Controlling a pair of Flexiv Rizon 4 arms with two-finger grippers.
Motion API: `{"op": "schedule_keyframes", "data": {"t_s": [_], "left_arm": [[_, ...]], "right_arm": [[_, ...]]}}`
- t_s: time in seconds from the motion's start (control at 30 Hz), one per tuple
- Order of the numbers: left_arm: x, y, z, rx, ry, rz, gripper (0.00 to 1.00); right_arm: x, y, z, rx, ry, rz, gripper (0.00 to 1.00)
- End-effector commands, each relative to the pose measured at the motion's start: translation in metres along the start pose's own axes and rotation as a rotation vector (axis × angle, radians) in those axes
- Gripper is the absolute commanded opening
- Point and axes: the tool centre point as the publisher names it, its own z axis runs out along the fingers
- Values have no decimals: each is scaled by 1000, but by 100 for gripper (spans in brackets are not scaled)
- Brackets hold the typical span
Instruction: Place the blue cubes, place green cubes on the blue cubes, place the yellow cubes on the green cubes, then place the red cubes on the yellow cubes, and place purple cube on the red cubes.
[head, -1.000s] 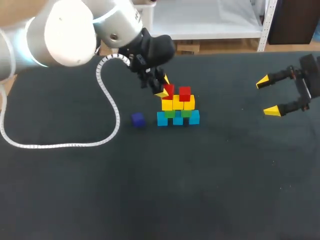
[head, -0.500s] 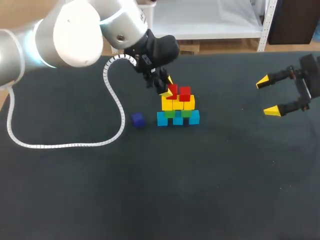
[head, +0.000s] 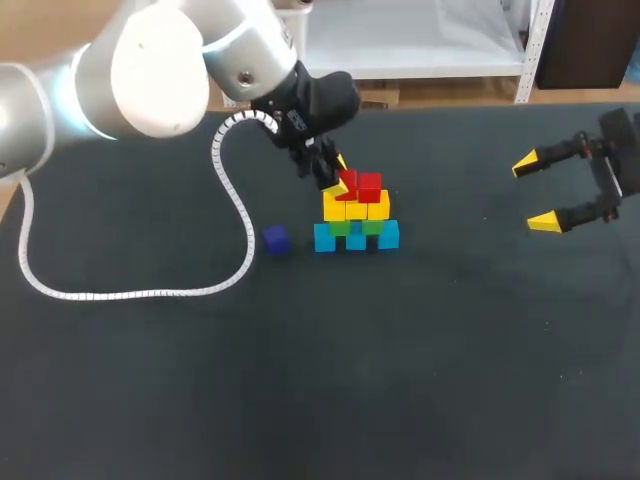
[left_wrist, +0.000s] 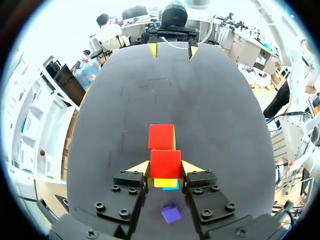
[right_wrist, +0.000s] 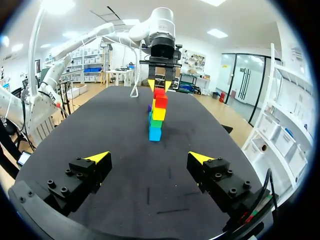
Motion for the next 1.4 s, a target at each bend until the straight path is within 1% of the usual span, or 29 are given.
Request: {"op": "schedule_keyframes", "data": {"t_s": [0.03,0.83,0.87,0.9,0.93,1.03,1.23,1.27,1.33,1.37,1.4], "left_arm": [[0,3,3,1,0,-5,0],[0,4,8,12,-4,-10,0],[0,5,8,13,-3,-10,4],[0,5,8,13,-3,-10,14],[0,5,8,13,-3,-10,22],[0,5,9,15,-3,-11,28],[1,6,9,16,-2,-14,55],[1,6,9,17,-3,-16,65],[1,6,8,18,-4,-18,95],[2,6,7,18,-5,-22,100],[2,5,6,14,-13,-33,100]], "right_arm": [[0,0,0,0,-1,-1,100],[0,0,0,0,-1,-1,100],[0,0,0,0,-1,-1,100],[0,0,0,0,-1,-1,100],[0,0,0,0,-1,-1,100],[0,0,0,0,-1,-1,100],[0,0,0,0,-1,-1,100],[0,0,0,0,-1,-1,100],[0,0,0,0,-1,-1,100],[0,0,0,0,-1,-1,100],[0,0,0,0,-1,-1,100]]}}
